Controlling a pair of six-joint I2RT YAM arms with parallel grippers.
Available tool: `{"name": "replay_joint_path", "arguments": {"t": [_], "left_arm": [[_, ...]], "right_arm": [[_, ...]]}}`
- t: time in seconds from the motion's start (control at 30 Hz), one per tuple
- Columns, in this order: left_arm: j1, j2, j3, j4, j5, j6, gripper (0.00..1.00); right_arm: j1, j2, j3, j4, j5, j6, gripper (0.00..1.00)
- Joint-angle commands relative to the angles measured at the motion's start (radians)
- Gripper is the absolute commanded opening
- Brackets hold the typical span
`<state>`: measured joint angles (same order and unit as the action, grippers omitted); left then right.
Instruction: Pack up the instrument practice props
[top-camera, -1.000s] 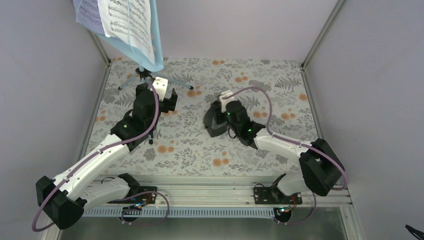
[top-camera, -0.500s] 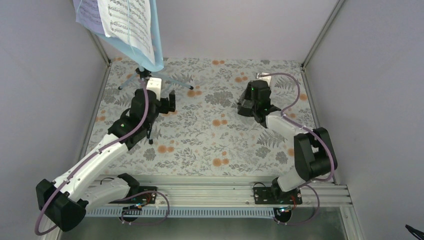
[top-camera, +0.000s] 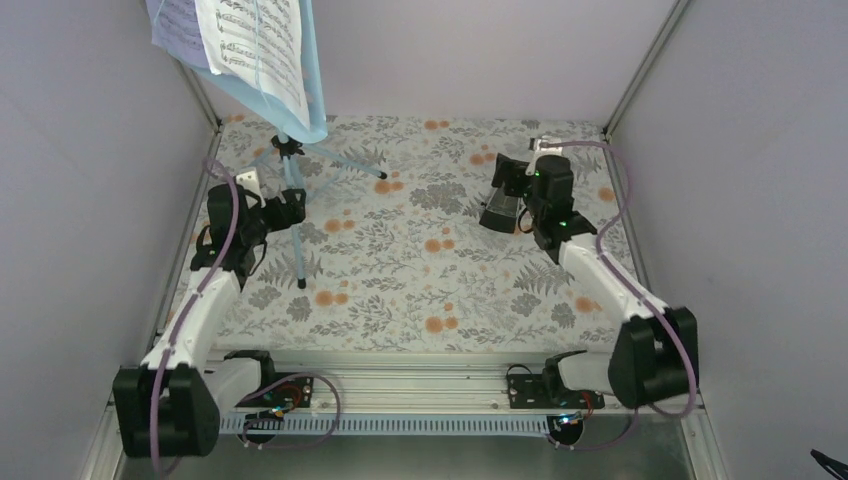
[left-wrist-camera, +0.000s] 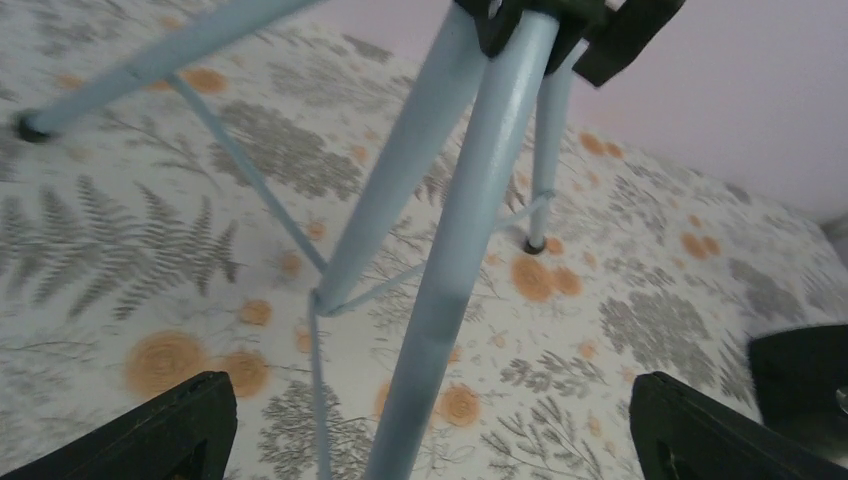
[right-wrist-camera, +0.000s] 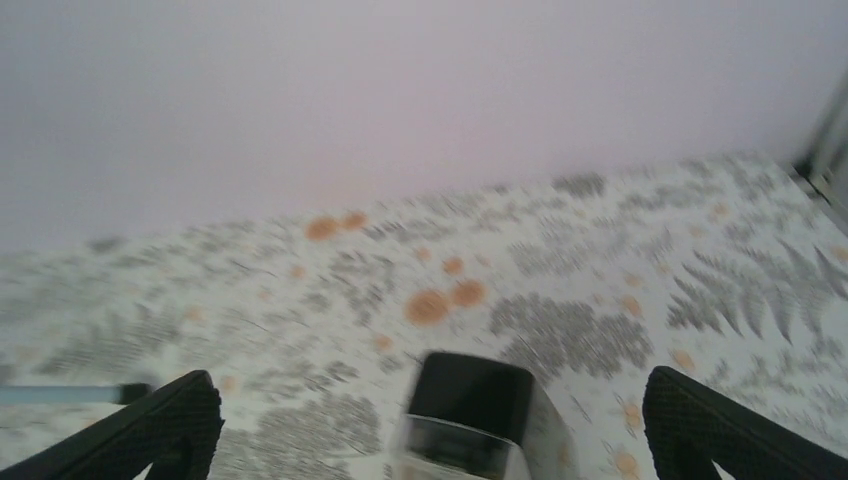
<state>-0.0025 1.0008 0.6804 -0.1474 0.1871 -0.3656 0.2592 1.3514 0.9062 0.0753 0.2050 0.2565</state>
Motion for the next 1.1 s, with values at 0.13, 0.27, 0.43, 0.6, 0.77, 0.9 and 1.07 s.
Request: {"name": "replay_joint_path", "arguments": {"t": [0.13, 0.27, 0.43, 0.6, 0.77, 0.9, 1.07], "left_arm": [[0.059, 0.184, 0.019, 0.237, 0.340, 0.027, 0.75], [0.059, 0.248, 0.034, 0.261, 0.361, 0.057, 0.49], [0.039, 0.259, 0.023, 0.259, 0.325, 0.041, 0.11], [-0.110, 0.195, -0.019, 0.278, 0.148, -0.056, 0.03], [-0.366, 0.145, -0.039, 0.255, -0.174, -0.288, 0.02], [-0.583, 0.187, 0.009, 0.180, -0.438, -0.473, 0.02], [-0.781, 0.316, 0.091, 0.166, -0.589, -0.657, 0.02]], "right_arm": [[-0.011, -0.220, -0.058, -0.073, -0.182, -0.040, 1.00], [-0.010, -0.292, -0.091, -0.092, -0.192, -0.028, 1.00], [-0.011, -0.350, -0.115, -0.106, -0.213, -0.004, 1.00], [-0.010, -0.393, -0.118, -0.149, -0.165, 0.024, 1.00], [-0.009, -0.427, -0.118, -0.176, -0.160, 0.026, 1.00], [-0.010, -0.447, -0.123, -0.193, -0.168, 0.036, 1.00], [-0.009, -0.469, -0.139, -0.199, -0.177, 0.044, 1.00]]}}
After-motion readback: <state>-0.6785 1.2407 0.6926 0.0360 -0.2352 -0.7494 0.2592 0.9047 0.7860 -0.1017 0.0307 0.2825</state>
